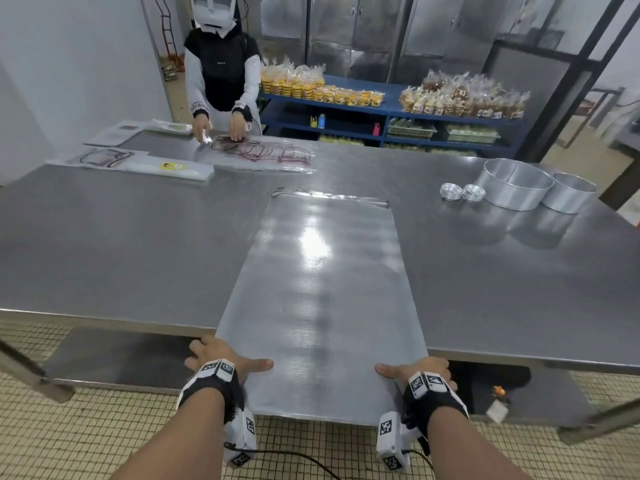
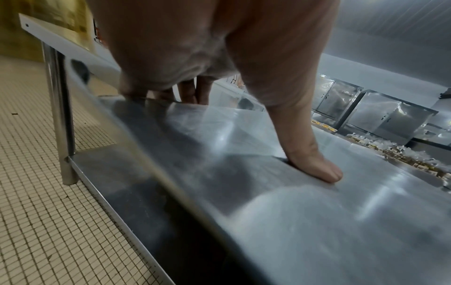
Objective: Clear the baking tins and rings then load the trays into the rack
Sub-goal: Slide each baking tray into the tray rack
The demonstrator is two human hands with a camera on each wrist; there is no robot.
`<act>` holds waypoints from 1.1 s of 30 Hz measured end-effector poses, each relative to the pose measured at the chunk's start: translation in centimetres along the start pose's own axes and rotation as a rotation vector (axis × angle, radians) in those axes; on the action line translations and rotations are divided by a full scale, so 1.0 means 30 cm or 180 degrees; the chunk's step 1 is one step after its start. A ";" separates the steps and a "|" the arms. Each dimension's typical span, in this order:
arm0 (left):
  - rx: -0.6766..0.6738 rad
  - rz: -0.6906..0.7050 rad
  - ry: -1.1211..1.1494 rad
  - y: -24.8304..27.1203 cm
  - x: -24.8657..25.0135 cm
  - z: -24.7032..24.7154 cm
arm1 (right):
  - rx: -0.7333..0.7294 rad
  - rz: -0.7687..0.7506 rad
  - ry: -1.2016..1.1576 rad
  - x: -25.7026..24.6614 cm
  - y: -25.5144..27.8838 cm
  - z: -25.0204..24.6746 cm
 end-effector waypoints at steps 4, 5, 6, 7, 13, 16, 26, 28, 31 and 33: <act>0.0050 0.0026 -0.0119 0.019 0.006 -0.005 | -0.0148 0.0143 -0.0314 0.034 -0.018 -0.003; 0.0028 0.0036 -0.0183 0.015 0.008 -0.006 | -0.0161 0.0148 -0.0332 0.037 -0.019 0.000; -0.0005 0.0036 -0.0205 0.009 0.010 -0.006 | -0.0153 0.0133 -0.0313 0.036 -0.019 0.002; -0.0020 0.0036 -0.0195 0.001 0.013 -0.006 | -0.0128 0.0097 -0.0250 0.032 -0.020 0.004; -0.0076 0.0092 -0.0274 -0.041 0.036 0.019 | -0.0028 0.0117 -0.0078 0.018 -0.036 0.009; -0.0096 0.0129 -0.0463 -0.057 0.058 0.020 | -0.0001 0.0197 0.0001 0.025 -0.050 0.012; -0.0113 0.0262 -0.0351 -0.116 0.078 0.038 | 0.0194 0.0234 -0.0044 0.011 -0.072 0.069; -0.0129 0.0237 -0.0146 -0.119 0.090 0.035 | 0.0172 0.0236 -0.0050 0.008 -0.067 0.066; -0.0233 0.0159 -0.0034 -0.117 0.110 0.027 | 0.0175 0.0263 -0.0105 -0.002 -0.043 0.039; -0.0273 0.0113 -0.0106 -0.103 0.113 0.024 | 0.0070 0.0255 -0.0121 0.007 -0.054 0.038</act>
Point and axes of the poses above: each hand's wrist, its own y-axis away from the middle knuckle, its own z-axis out of the palm, x = y × z, the point moved 3 cm from there along -y, towards the middle knuckle, and after that the axes turned 14 degrees about -y, right-handed, at the moved point
